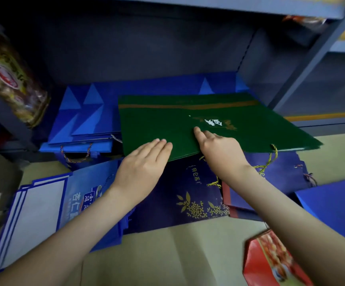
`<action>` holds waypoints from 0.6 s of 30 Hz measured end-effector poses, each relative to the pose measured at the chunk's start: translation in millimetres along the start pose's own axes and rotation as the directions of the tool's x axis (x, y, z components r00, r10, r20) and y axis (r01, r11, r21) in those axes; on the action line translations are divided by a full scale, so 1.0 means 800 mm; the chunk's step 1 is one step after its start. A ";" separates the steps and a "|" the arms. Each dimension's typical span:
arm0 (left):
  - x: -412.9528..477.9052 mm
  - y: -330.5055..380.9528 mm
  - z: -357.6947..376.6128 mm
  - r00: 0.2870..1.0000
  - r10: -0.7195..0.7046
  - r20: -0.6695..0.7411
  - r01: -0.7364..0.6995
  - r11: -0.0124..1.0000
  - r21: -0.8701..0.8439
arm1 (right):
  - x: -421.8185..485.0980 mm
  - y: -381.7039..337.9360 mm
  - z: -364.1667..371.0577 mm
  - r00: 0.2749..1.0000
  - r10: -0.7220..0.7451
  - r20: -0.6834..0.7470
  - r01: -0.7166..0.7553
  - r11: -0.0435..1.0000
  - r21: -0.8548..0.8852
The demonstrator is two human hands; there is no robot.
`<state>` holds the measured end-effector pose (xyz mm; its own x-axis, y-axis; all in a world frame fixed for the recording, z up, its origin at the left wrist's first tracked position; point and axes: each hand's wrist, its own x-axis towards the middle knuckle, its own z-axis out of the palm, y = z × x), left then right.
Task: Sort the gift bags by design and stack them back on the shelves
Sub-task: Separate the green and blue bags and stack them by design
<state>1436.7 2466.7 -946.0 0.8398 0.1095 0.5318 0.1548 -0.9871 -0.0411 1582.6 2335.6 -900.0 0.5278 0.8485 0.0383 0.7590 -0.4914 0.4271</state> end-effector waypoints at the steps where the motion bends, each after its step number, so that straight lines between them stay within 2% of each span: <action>1: 0.003 0.002 -0.010 0.998 -0.047 0.034 0.047 0.999 0.006 | -0.011 -0.003 -0.015 1.000 -0.021 0.018 0.021 1.000 0.003; 3: 0.009 0.003 -0.027 0.996 -0.084 0.024 0.083 0.996 0.024 | -0.030 -0.006 -0.045 0.999 -0.004 0.035 0.004 1.000 -0.002; 5: 0.010 0.005 -0.042 0.998 -0.040 -0.048 0.042 0.998 0.038 | -0.049 -0.007 -0.067 1.000 0.013 0.017 -0.013 0.999 -0.038; 8: 0.005 0.009 -0.056 0.989 -0.015 -0.146 0.013 1.000 -0.009 | -0.077 -0.016 -0.091 0.986 0.162 -0.040 -0.167 0.965 -0.205; 11: 0.003 0.015 -0.055 0.980 0.000 -0.199 -0.013 0.998 -0.065 | -0.086 -0.013 -0.088 0.990 0.075 -0.119 -0.087 0.991 -0.103; 14: 0.003 0.023 -0.043 0.974 0.046 -0.223 -0.066 0.994 -0.083 | -0.098 -0.019 -0.081 0.982 0.160 -0.099 -0.172 0.976 -0.130; 18: 0.013 0.043 -0.028 0.955 0.074 -0.286 -0.106 0.990 -0.097 | -0.108 -0.010 -0.063 0.948 0.256 -0.188 -0.271 0.961 -0.060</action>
<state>1438.9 2431.0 -922.9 0.6650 -0.0017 0.7469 0.0136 -0.9998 -0.0144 1511.4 2275.9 -860.9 0.6230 0.7156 0.3159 0.5630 -0.6905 0.4541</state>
